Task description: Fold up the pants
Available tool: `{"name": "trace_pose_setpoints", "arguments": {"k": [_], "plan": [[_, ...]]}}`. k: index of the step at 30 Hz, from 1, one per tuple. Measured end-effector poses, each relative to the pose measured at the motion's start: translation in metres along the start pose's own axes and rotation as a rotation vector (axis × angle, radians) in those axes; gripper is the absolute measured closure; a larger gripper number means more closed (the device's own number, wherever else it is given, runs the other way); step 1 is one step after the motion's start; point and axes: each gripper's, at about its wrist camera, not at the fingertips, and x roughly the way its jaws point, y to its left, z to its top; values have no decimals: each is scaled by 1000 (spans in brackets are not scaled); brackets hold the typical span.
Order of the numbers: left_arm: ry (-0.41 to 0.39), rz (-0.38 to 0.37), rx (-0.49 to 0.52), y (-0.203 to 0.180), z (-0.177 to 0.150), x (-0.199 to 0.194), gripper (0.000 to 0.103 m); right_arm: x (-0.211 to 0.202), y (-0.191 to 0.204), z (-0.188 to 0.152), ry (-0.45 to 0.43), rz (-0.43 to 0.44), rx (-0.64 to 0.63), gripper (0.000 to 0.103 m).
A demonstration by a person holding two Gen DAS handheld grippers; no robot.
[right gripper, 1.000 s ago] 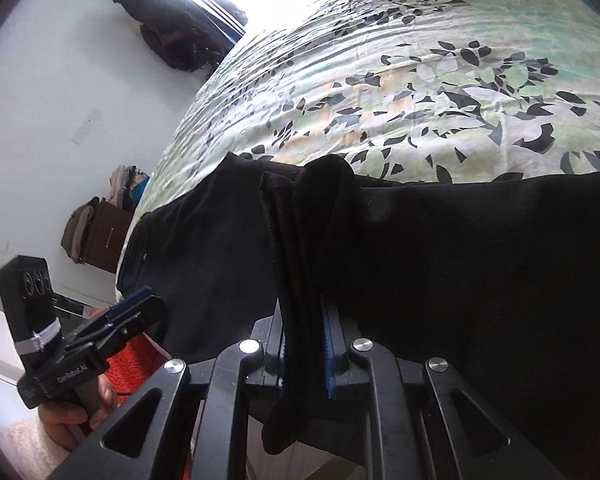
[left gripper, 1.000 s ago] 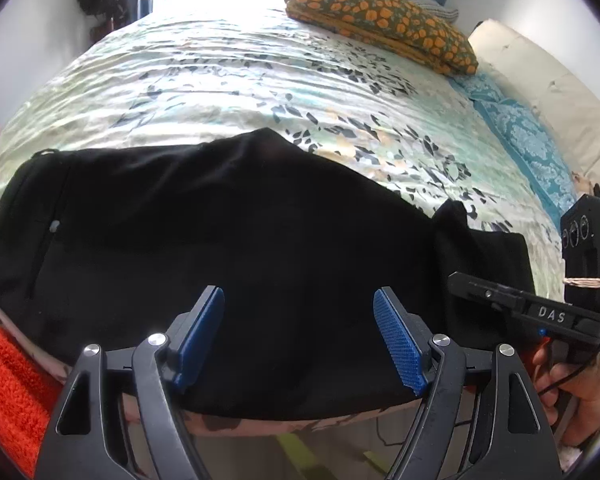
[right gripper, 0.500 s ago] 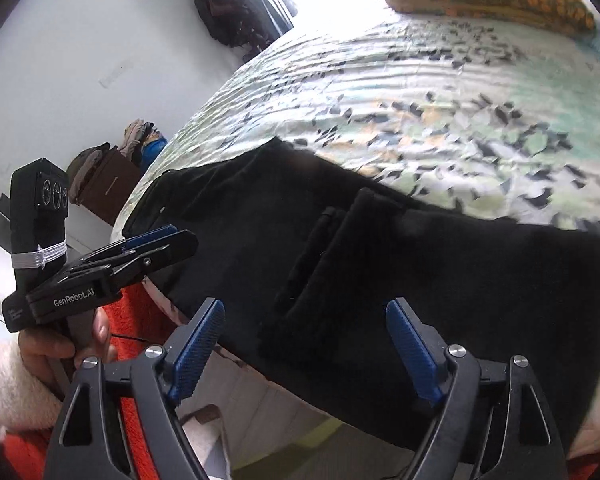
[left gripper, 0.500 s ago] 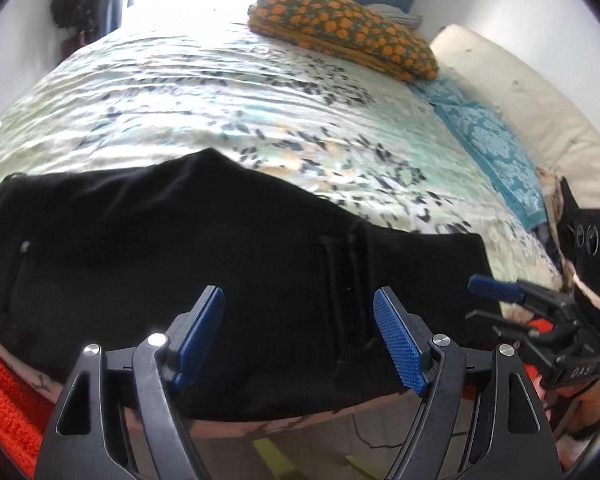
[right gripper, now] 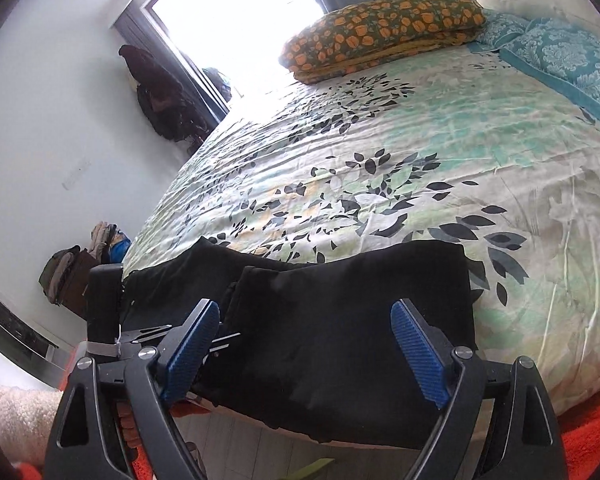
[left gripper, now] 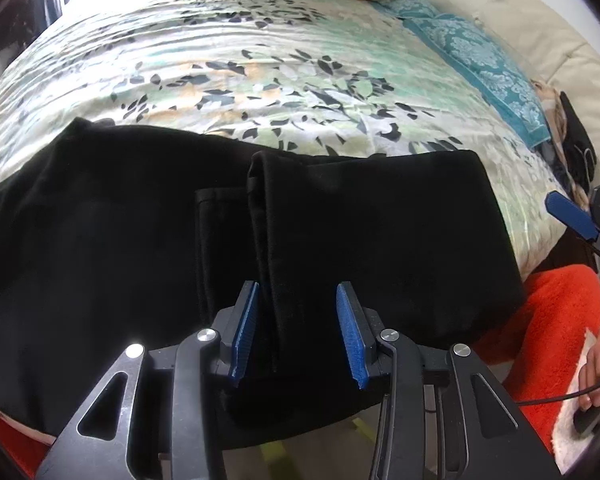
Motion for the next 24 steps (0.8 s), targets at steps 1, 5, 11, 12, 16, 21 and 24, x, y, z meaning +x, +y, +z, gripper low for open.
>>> {"name": "trace_pose_setpoints", "arguments": {"k": [1, 5, 11, 12, 16, 21, 24], "plan": [[5, 5, -13, 3, -1, 0, 62, 0, 1, 0, -3, 7, 4, 15], [21, -1, -26, 8, -2, 3, 64, -1, 3, 2, -19, 15, -3, 15], [13, -9, -19, 5, -3, -1, 99, -7, 2, 4, -50, 6, 1, 15], [-2, -3, -20, 5, -4, -6, 100, -9, 2, 5, -59, 2, -4, 15], [-45, -8, -41, 14, -8, -31, 100, -19, -1, 6, -96, -20, 0, 15], [2, 47, -60, 24, -19, -24, 100, -14, -11, 7, -72, -32, 43, 15], [30, 82, -36, 22, -21, -11, 99, 8, -12, 1, 51, -52, 38, 15]]}}
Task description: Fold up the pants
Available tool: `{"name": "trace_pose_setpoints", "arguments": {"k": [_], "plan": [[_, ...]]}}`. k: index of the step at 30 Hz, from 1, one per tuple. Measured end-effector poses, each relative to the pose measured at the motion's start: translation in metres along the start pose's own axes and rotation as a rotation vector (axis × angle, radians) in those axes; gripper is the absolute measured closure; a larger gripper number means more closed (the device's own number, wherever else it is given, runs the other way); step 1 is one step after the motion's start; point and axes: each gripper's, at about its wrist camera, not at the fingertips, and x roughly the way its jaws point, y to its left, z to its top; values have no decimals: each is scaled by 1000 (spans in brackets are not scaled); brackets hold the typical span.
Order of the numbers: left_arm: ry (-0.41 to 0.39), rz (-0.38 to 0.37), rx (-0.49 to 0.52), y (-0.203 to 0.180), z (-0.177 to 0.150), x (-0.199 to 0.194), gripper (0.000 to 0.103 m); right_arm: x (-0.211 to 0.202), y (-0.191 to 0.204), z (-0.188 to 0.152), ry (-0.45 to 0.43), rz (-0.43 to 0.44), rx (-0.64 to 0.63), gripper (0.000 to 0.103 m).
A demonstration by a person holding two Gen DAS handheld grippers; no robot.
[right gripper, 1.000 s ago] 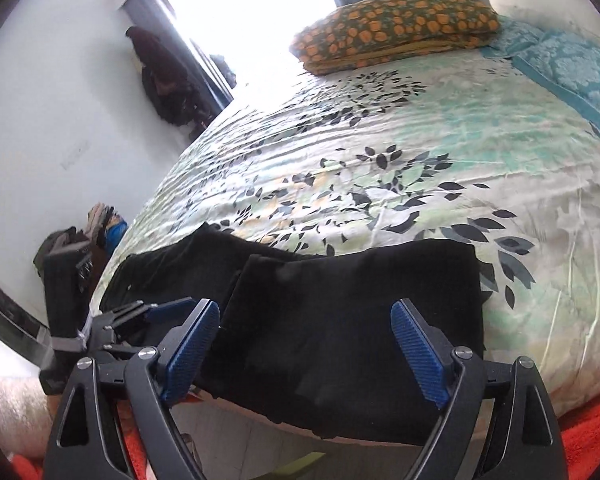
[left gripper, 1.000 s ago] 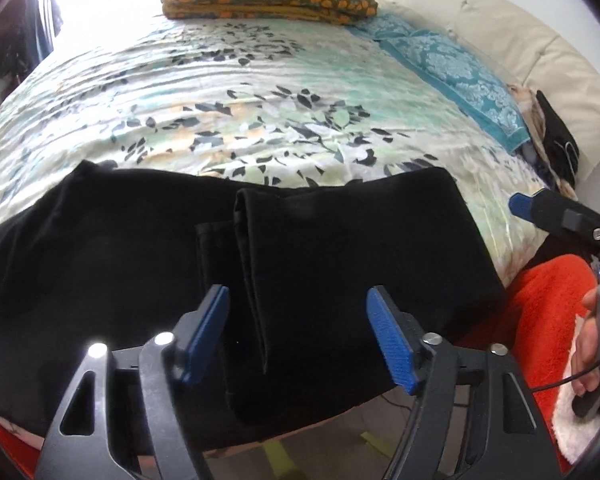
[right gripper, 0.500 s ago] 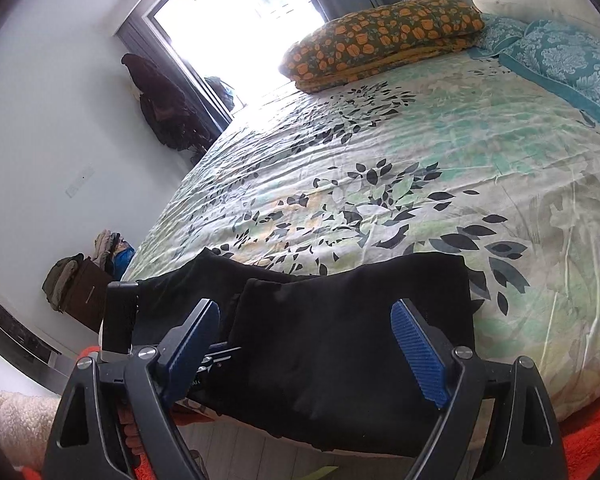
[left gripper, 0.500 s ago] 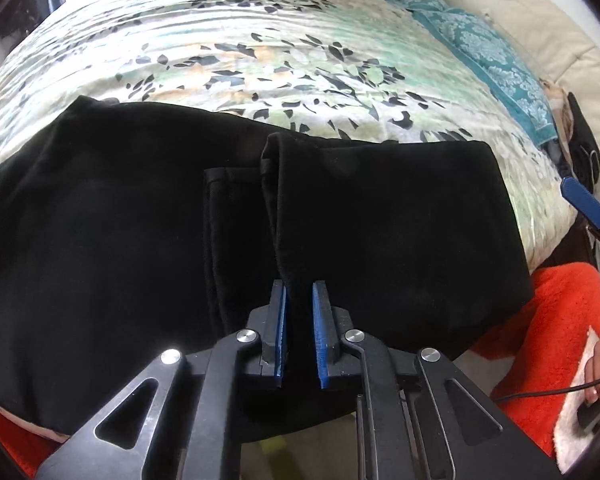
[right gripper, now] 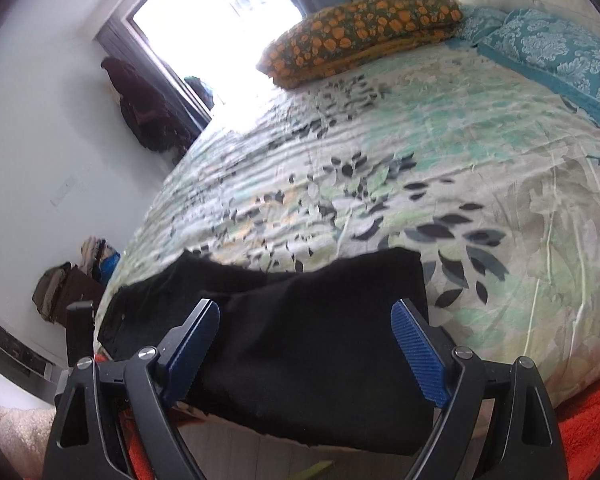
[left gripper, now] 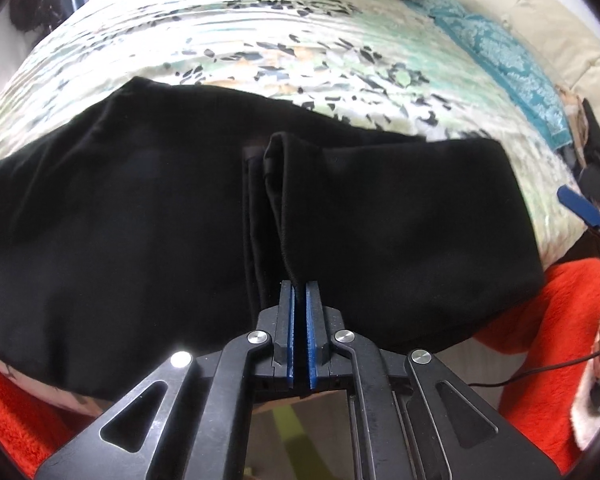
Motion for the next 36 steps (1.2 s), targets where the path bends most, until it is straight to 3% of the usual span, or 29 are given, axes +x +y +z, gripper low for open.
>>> {"name": "trace_pose_setpoints", "arguments": {"k": [2, 5, 6, 8, 9, 12, 15, 19, 21, 23, 24, 26, 28, 29, 30, 32, 34, 36], "plan": [[11, 14, 9, -1, 2, 4, 97, 29, 1, -12, 155, 2, -24, 15], [27, 3, -6, 3, 4, 0, 88, 62, 0, -32, 305, 20, -25, 15], [18, 10, -24, 6, 4, -6, 76, 66, 0, -35, 324, 0, -35, 15], [-58, 56, -60, 12, 3, -27, 55, 61, 2, -33, 303, 1, -42, 15], [-128, 69, -71, 15, 4, -43, 51, 53, 2, -30, 271, 8, -37, 15], [-271, 40, -85, 18, 10, -75, 51, 22, -2, -16, 142, 16, 8, 15], [-333, -47, -75, 11, 16, -83, 51, 0, -14, -6, 59, -42, 66, 15], [-268, -163, 127, -30, 15, -51, 50, 13, -4, -8, 150, -200, -62, 15], [-166, -157, 213, -43, 12, -19, 50, 32, 6, -19, 244, -264, -182, 15], [-61, -100, 224, -41, 7, 15, 52, 54, 15, -37, 358, -285, -295, 15], [-40, -84, 223, -36, 4, 25, 59, 66, 15, -47, 426, -286, -332, 15], [-67, -107, 203, -27, 4, 18, 65, 79, 9, -62, 513, -302, -368, 15], [-73, -89, 166, -25, 11, 0, 63, 65, 7, -55, 465, -278, -340, 15], [-116, -101, 152, -24, 12, -14, 55, 53, 2, -46, 415, -261, -300, 15], [-162, -121, 144, -21, 12, -24, 41, 40, -7, -36, 360, -251, -239, 15], [-232, -137, 146, -19, 9, -38, 25, 15, -31, -17, 252, -230, -95, 15], [-220, -128, 177, -19, 8, -28, 24, 1, -47, -1, 175, -203, -9, 15], [-154, -90, 196, -21, 6, -8, 29, 8, -44, 11, 178, -164, -48, 16]]}}
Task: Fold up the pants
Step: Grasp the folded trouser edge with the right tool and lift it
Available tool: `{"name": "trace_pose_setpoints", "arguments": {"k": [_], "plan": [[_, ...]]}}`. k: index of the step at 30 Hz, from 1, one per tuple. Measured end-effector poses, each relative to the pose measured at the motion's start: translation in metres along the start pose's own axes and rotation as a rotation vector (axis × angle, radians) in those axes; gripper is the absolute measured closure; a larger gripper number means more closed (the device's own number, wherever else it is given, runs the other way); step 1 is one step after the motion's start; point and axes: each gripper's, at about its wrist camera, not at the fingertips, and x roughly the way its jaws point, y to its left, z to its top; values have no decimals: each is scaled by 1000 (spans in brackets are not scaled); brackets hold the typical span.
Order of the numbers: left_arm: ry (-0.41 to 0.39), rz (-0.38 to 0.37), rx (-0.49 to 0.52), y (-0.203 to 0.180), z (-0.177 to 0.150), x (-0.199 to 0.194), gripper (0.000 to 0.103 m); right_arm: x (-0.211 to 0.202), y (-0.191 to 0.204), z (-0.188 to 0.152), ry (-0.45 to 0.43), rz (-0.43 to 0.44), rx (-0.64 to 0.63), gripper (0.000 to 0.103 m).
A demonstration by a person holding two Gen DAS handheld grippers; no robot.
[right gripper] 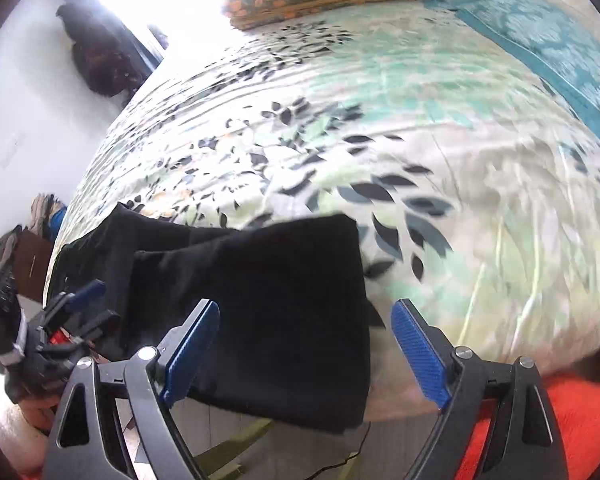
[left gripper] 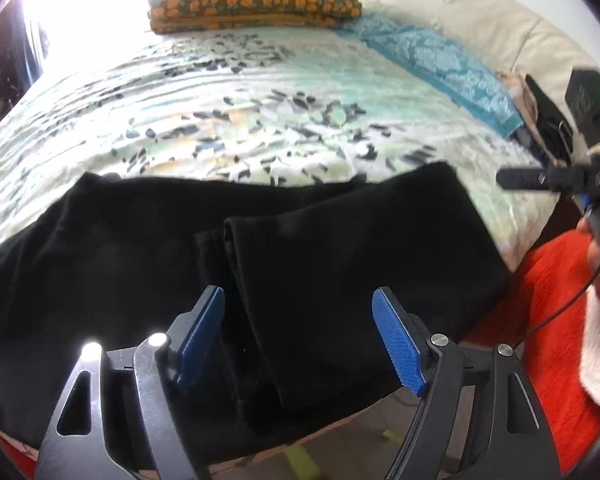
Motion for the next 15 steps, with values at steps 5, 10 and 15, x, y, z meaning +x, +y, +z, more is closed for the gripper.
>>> {"name": "trace_pose_setpoints", "arguments": {"k": [5, 10, 15], "plan": [[67, 39, 22, 5, -5, 25, 32, 72, 16, 34, 215, 268, 12, 19], [75, 52, -18, 13, -10, 15, 32, 67, -17, 53, 110, 242, 204, 21], [-26, -35, -92, 20, -3, -14, 32, 15, -29, 34, 109, 121, 193, 13]]}}
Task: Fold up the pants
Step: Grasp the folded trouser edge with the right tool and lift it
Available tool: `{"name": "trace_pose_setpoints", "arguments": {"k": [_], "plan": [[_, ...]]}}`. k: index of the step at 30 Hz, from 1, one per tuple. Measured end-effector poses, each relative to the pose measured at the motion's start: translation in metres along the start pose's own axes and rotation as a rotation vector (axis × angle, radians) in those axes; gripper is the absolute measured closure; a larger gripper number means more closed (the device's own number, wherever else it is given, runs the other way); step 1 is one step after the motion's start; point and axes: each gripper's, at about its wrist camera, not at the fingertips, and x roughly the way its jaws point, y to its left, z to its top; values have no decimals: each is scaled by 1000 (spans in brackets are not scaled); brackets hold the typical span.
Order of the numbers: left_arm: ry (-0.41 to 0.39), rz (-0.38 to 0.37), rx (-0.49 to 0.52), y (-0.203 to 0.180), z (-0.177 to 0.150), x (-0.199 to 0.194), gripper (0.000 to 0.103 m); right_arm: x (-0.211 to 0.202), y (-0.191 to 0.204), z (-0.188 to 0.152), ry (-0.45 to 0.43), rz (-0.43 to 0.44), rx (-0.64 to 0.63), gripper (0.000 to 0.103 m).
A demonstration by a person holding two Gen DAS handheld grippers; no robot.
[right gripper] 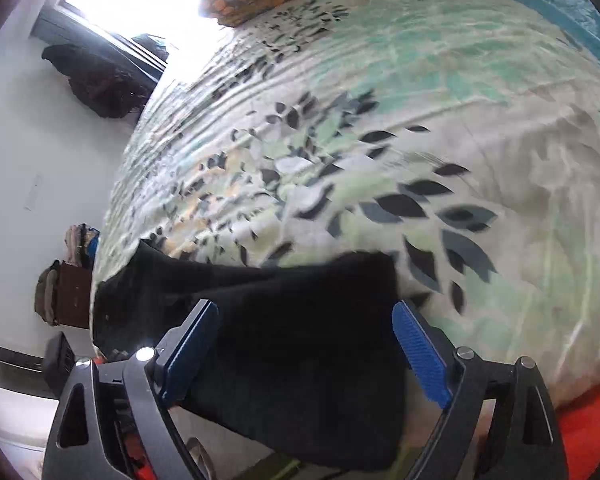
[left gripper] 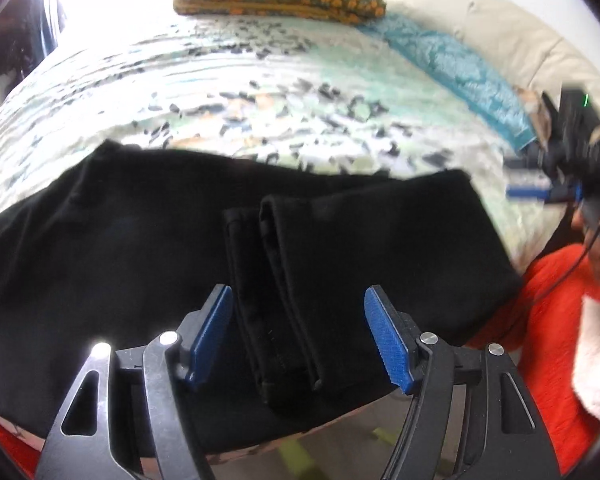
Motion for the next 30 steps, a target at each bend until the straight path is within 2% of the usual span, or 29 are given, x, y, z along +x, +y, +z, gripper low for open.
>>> {"name": "trace_pose_setpoints", "arguments": {"k": [3, 5, 7, 8, 9, 10, 11, 12, 13, 14, 17, 20, 21, 22, 23, 24, 25, 26, 28, 30], "plan": [[-9, -74, 26, -10, 0, 0, 32, 14, -33, -26, 104, 25, 78, 13], [33, -44, 83, -18, -3, 12, 32, 31, -48, -43, 139, 45, 107, 14], [124, 18, 107, -16, -11, 35, 32, 43, -60, -53, 151, 124, 136, 15], [140, 21, 106, -12, -14, 41, 34, 46, -63, -54, 145, 144, 137, 15], [112, 10, 112, -11, -14, 40, 34, 47, -65, -54, 144, 156, 123, 15], [117, 12, 118, -12, -14, 39, 34, 48, -66, -54, 152, 178, 115, 15], [121, 19, 123, -13, -13, 38, 34, 48, -69, -54, 164, 220, 123, 17], [121, 23, 121, -14, -12, 38, 34, 48, -73, -53, 180, 277, 139, 33], [121, 23, 117, -14, -12, 39, 34, 48, -76, -53, 212, 370, 157, 42], [118, 24, 116, -13, -14, 38, 34, 47, -77, -54, 223, 399, 157, 44], [116, 25, 118, -13, -17, 38, 34, 54, -81, -54, 262, 349, 132, 47], [114, 23, 111, -12, -17, 38, 34, 64, -74, -58, 299, 446, 116, 47], [114, 23, 113, -12, -16, 39, 34, 66, -70, -57, 297, 437, 91, 48], [113, 25, 116, -13, -17, 39, 34, 69, -69, -56, 295, 407, 84, 52], [112, 27, 120, -13, -17, 39, 34, 68, -68, -55, 287, 368, 84, 67], [111, 30, 123, -14, -17, 40, 34, 66, -66, -55, 270, 330, 74, 76], [109, 32, 125, -14, -18, 39, 34, 61, -63, -56, 255, 328, 56, 81], [108, 38, 128, -15, -18, 40, 34, 54, -58, -56, 229, 352, 41, 92], [104, 43, 135, -16, -19, 39, 33, 38, -50, -57, 177, 427, 50, 92], [102, 42, 142, -17, -20, 40, 30, 26, -40, -56, 131, 545, 93, 92]]}}
